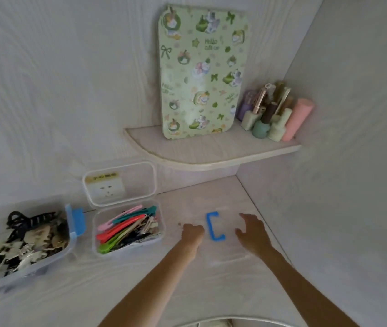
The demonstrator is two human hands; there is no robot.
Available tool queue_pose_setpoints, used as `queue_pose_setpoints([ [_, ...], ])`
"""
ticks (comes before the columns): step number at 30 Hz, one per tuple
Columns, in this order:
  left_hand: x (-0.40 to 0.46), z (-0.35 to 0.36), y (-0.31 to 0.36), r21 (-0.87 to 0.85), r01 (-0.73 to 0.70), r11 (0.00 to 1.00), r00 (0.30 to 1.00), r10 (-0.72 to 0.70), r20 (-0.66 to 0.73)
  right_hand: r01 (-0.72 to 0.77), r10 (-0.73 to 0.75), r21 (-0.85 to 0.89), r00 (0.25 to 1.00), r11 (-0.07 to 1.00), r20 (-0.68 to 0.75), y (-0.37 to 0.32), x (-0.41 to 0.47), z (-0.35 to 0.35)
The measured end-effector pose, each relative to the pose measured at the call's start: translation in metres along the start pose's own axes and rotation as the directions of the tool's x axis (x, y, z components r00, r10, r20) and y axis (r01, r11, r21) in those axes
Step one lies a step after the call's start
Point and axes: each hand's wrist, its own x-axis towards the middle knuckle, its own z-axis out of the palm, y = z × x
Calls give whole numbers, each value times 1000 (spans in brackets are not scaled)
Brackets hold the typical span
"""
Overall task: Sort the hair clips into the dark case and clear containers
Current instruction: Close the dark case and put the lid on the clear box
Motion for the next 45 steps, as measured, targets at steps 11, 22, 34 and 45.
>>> queue_pose_setpoints([
  [11, -45, -38, 4, -135, -103, 985, 985, 120, 122, -295, 182, 547, 951, 783, 251, 4, -11, -53],
  [22, -154, -257, -39, -99, -211, 972, 966, 223, 131, 41, -357, 505, 757, 862, 547, -160, -64, -42],
  [34, -167, -422, -77, -175, -328, 928, 866, 221, -448, -123, -470, 829, 774, 546, 425, -348, -105, 79],
  [45, -93, -422, -111, 9, -281, 960, 697, 211, -685, 371, -353, 354, 928, 858, -117, -348, -111, 124],
])
